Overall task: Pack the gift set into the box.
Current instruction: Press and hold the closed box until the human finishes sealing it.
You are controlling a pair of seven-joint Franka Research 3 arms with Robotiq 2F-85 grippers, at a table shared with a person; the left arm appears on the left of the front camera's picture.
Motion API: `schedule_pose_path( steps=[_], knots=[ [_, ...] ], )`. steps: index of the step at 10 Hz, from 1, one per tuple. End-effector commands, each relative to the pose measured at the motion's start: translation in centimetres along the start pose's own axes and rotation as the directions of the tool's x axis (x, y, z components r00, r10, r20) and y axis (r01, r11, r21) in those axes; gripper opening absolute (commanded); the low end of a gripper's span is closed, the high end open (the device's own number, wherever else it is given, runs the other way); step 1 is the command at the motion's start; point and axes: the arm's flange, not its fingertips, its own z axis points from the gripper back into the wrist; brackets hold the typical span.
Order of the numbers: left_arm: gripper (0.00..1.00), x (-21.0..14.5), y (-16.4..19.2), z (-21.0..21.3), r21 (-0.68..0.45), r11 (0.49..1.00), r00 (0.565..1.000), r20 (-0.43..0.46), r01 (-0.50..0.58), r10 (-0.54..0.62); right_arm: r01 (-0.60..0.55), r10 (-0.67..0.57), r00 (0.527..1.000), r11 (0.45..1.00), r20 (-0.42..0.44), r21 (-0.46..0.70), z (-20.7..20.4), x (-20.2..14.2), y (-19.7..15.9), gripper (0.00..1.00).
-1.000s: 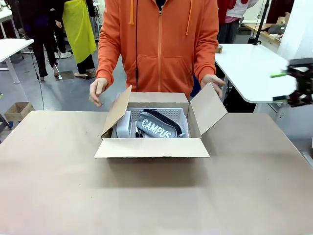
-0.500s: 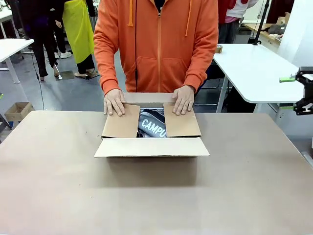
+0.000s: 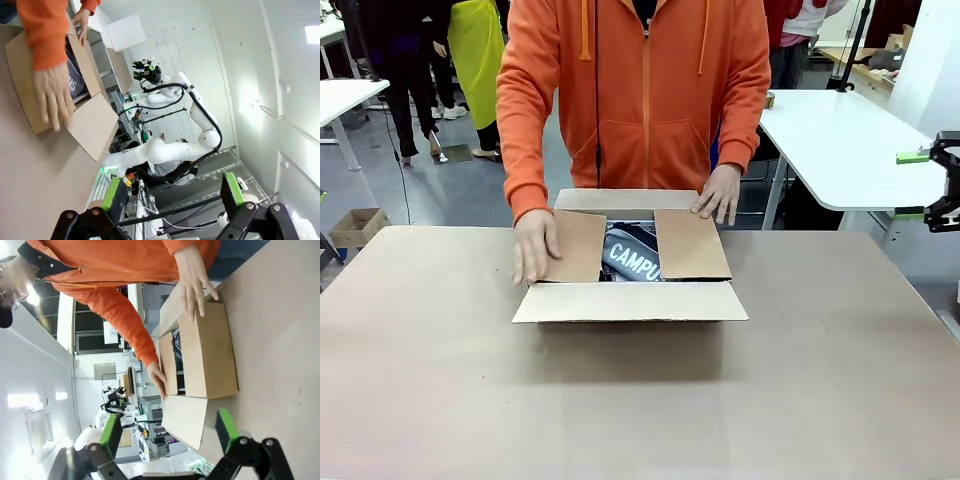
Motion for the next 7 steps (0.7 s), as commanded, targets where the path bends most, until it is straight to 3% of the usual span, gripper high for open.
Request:
schedule_pose_path(
  steps=[1, 7],
  knots=[
    [1.00, -0.38, 0.06, 0.13, 0.007, 1.000, 1.000, -0.008, 0.009, -0.009, -0.019, 0.019, 1.000, 1.000, -0.004, 0.014, -0.02, 0.08, 0.04, 1.00],
    [1.00, -0.38, 0.06, 0.13, 0.007, 1.000, 1.000, -0.008, 0.009, -0.009, -0.019, 0.019, 1.000, 1.000, -0.004, 0.014, -0.02, 0.08, 0.04, 1.00]
  ],
)
